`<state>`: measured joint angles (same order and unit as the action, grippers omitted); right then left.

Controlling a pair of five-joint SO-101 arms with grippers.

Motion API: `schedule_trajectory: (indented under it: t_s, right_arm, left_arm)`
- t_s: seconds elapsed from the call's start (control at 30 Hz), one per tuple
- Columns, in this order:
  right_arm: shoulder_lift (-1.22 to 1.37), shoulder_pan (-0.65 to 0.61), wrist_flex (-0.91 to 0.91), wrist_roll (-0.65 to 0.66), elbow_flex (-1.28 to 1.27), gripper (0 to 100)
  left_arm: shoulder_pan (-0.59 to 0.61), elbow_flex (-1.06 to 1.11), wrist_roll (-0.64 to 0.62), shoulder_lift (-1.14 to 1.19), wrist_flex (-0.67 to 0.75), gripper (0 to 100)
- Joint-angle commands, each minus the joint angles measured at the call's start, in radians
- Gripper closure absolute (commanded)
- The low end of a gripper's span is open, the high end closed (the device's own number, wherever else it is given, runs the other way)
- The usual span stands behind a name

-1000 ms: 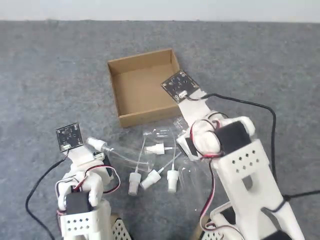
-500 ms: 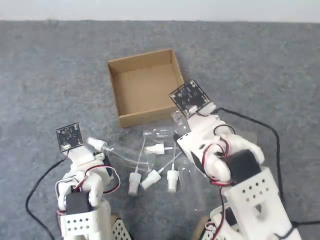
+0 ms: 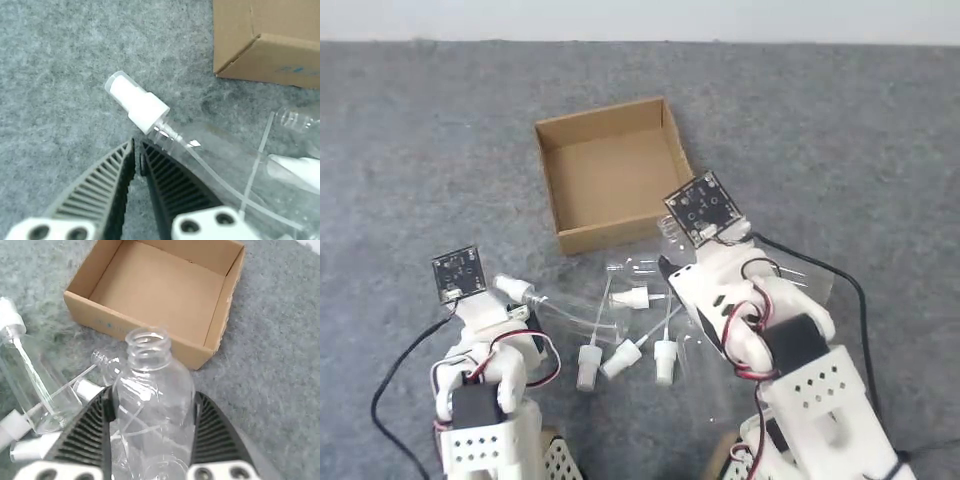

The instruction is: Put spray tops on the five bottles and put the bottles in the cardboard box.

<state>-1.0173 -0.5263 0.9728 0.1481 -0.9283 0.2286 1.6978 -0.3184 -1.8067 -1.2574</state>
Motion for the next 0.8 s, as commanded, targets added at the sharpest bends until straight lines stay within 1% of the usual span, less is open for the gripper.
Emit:
schedule_trajectory:
  t_s: [0.0,0.23,0.47,0.77]
  right_arm:
    - [-0.079,0.004,-0.042,-0.043,-0.018,99.2]
    - [-0.143,0.008,-0.038,-0.051,-0.094,99.2]
    - [-0.245,0.124,-0.042,-0.071,-0.169,99.2]
    - [-0.321,0.131,-0.044,-0.071,-0.206,99.2]
  left_arm:
    - [0.0,-0.013,0.006,-0.014,-0.005,99]
    - [0.0,-0.013,0.006,-0.014,-0.005,99]
    - [0.0,-0.013,0.006,-0.014,-0.005,99]
    - [0.0,-0.013,0.006,-0.014,-0.005,99]
